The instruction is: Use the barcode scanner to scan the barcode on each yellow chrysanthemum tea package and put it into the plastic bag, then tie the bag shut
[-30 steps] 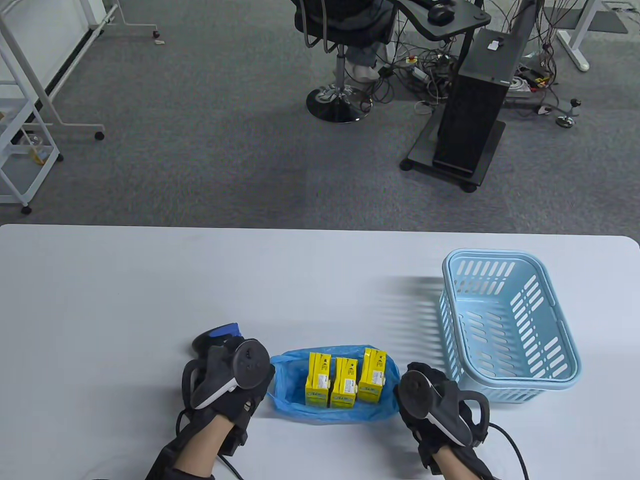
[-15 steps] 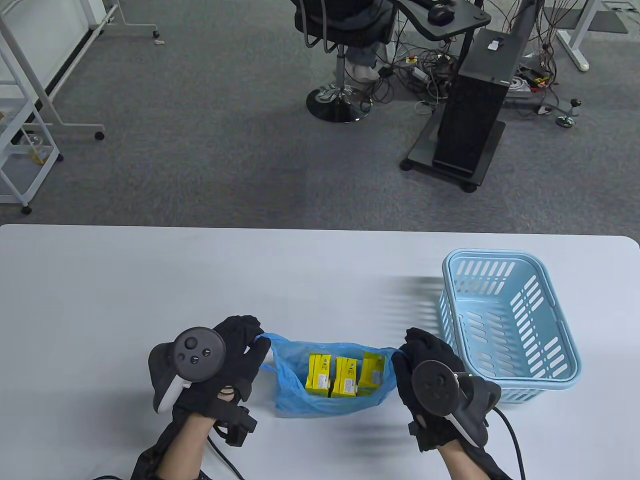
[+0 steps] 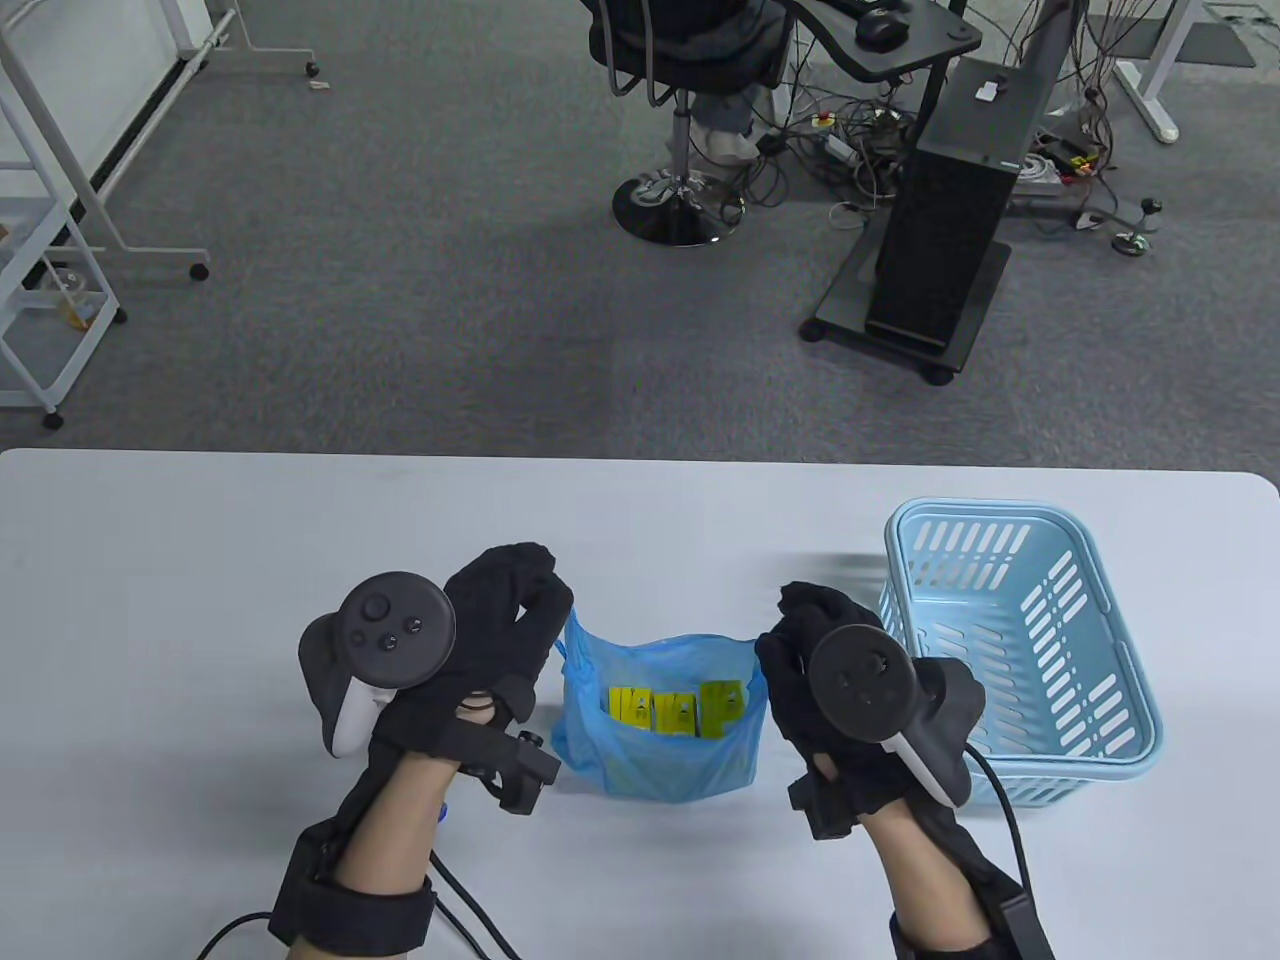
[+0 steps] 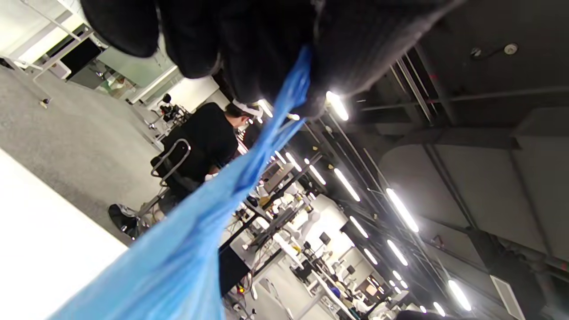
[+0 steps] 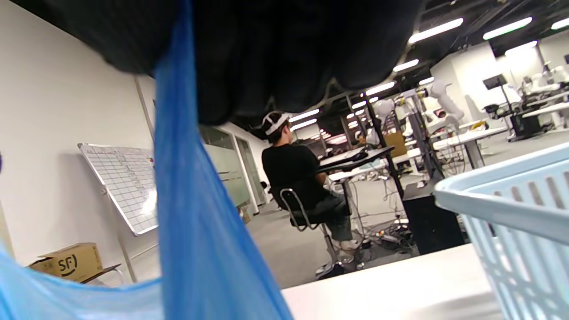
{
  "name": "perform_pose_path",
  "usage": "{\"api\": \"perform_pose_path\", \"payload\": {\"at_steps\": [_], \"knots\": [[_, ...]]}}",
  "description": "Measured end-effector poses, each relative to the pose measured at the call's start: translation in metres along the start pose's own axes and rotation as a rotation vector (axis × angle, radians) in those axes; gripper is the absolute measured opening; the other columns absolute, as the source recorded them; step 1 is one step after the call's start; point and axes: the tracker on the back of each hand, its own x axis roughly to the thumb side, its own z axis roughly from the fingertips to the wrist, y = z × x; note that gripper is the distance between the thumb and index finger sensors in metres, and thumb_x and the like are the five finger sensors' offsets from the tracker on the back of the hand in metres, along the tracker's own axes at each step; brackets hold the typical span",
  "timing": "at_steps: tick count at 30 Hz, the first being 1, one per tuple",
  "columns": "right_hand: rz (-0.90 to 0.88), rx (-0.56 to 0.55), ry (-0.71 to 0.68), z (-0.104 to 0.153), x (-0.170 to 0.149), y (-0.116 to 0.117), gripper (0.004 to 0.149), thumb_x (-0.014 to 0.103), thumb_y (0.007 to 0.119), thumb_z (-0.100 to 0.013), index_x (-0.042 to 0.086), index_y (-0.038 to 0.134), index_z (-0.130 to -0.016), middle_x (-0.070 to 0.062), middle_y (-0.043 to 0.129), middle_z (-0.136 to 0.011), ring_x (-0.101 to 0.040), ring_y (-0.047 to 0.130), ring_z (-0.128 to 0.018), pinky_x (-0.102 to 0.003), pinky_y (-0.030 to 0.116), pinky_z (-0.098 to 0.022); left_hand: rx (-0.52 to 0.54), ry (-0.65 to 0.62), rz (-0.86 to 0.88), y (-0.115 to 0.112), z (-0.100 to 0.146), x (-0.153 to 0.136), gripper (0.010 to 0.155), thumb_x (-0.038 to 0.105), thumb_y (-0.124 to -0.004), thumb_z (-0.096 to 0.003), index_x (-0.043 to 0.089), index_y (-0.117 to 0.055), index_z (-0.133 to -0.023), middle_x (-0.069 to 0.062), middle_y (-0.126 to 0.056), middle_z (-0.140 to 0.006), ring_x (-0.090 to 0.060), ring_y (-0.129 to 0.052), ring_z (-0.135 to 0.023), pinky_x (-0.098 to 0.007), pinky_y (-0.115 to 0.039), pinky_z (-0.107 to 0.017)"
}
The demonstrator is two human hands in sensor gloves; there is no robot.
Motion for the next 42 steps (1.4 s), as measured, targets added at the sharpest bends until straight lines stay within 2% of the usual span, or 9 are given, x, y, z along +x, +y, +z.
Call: {"api": "perform_pose_path", "payload": {"at_steps": [6,14,16,19,22,26,34,37,42], "knots": [[0.002,-0.008,0.004,-0.013,0.002,0.001,0.043,0.043,0.074,-0.037,0.014,0.091,-0.064,-0.002,0.078,-0.092,-0.027,0.082,-0.084,-0.049,0.071,-0.063,0.063,-0.007,-0.018,0.005,-0.006,0.002,0.044,0.038,-0.081,-0.0504,0.004,-0.095,-0.075,-0.012,-0.080,-0.099,-0.043,-0.071,-0.099,-0.062,-0.062,-0.064],[-0.004,-0.023,-0.031,-0.015,-0.002,0.008,0.044,0.046,0.075,-0.037,0.018,0.090,-0.067,-0.003,0.076,-0.095,-0.028,0.079,-0.088,-0.050,0.070,-0.064,0.163,-0.085,-0.337,0.004,-0.001,0.005,0.044,0.042,-0.080,-0.0504,0.010,-0.093,-0.078,-0.009,-0.079,-0.102,-0.041,-0.071,-0.101,-0.063,-0.061,-0.067],[0.032,0.024,-0.031,-0.012,-0.006,0.013,0.048,0.049,0.074,-0.037,0.020,0.087,-0.073,-0.007,0.070,-0.100,-0.032,0.073,-0.092,-0.053,0.067,-0.065,0.060,-0.167,-0.390,-0.004,-0.001,0.001,0.052,0.049,-0.081,-0.0486,0.013,-0.088,-0.085,-0.010,-0.074,-0.107,-0.042,-0.066,-0.105,-0.066,-0.058,-0.068],[0.081,0.169,-0.017,-0.004,-0.016,0.024,0.084,0.062,0.070,-0.035,0.012,0.063,-0.103,-0.015,0.048,-0.111,-0.040,0.054,-0.102,-0.061,0.055,-0.070,-0.171,-0.070,-0.557,-0.018,0.006,-0.012,0.097,0.075,-0.069,-0.0452,0.014,-0.050,-0.117,-0.021,-0.041,-0.122,-0.053,-0.038,-0.113,-0.075,-0.044,-0.070],[0.095,0.221,-0.018,0.010,-0.029,0.036,0.100,0.072,0.065,-0.033,0.011,0.047,-0.111,-0.016,0.034,-0.114,-0.044,0.038,-0.106,-0.069,0.037,-0.072,-0.194,-0.075,-0.570,-0.026,0.016,-0.027,0.109,0.081,-0.064,-0.0436,0.008,-0.039,-0.121,-0.027,-0.029,-0.123,-0.059,-0.020,-0.111,-0.082,-0.025,-0.065],[0.063,0.281,-0.003,0.027,-0.044,0.060,0.106,0.077,0.061,-0.032,0.014,0.038,-0.114,-0.016,0.030,-0.116,-0.045,0.033,-0.107,-0.070,0.035,-0.072,-0.299,-0.013,-0.561,-0.034,0.028,-0.048,0.113,0.086,-0.061,-0.0424,0.012,-0.029,-0.122,-0.027,-0.012,-0.123,-0.060,-0.001,-0.106,-0.082,-0.009,-0.057],[0.067,0.393,0.016,0.032,-0.058,0.098,0.108,0.081,0.056,-0.029,0.018,0.031,-0.114,-0.015,0.027,-0.116,-0.044,0.029,-0.107,-0.072,0.030,-0.070,-0.252,-0.013,-0.419,-0.043,0.042,-0.084,0.111,0.088,-0.062,-0.0416,0.014,-0.043,-0.122,-0.027,-0.030,-0.124,-0.063,-0.032,-0.110,-0.083,-0.038,-0.065],[0.045,0.403,0.022,0.030,-0.054,0.101,0.108,0.081,0.057,-0.030,0.018,0.033,-0.113,-0.014,0.027,-0.116,-0.044,0.029,-0.107,-0.071,0.031,-0.071,-0.314,0.023,-0.369,-0.036,0.038,-0.085,0.109,0.086,-0.066,-0.0408,0.012,-0.050,-0.119,-0.027,-0.036,-0.122,-0.062,-0.037,-0.109,-0.080,-0.042,-0.066],[0.021,0.314,-0.025,0.027,-0.034,0.091,0.105,0.078,0.061,-0.030,0.016,0.038,-0.112,-0.014,0.032,-0.115,-0.043,0.033,-0.107,-0.071,0.033,-0.071,-0.252,-0.024,-0.377,-0.013,0.044,-0.068,0.106,0.084,-0.069,-0.0418,0.011,-0.057,-0.117,-0.028,-0.043,-0.121,-0.063,-0.040,-0.108,-0.079,-0.041,-0.066]]}}
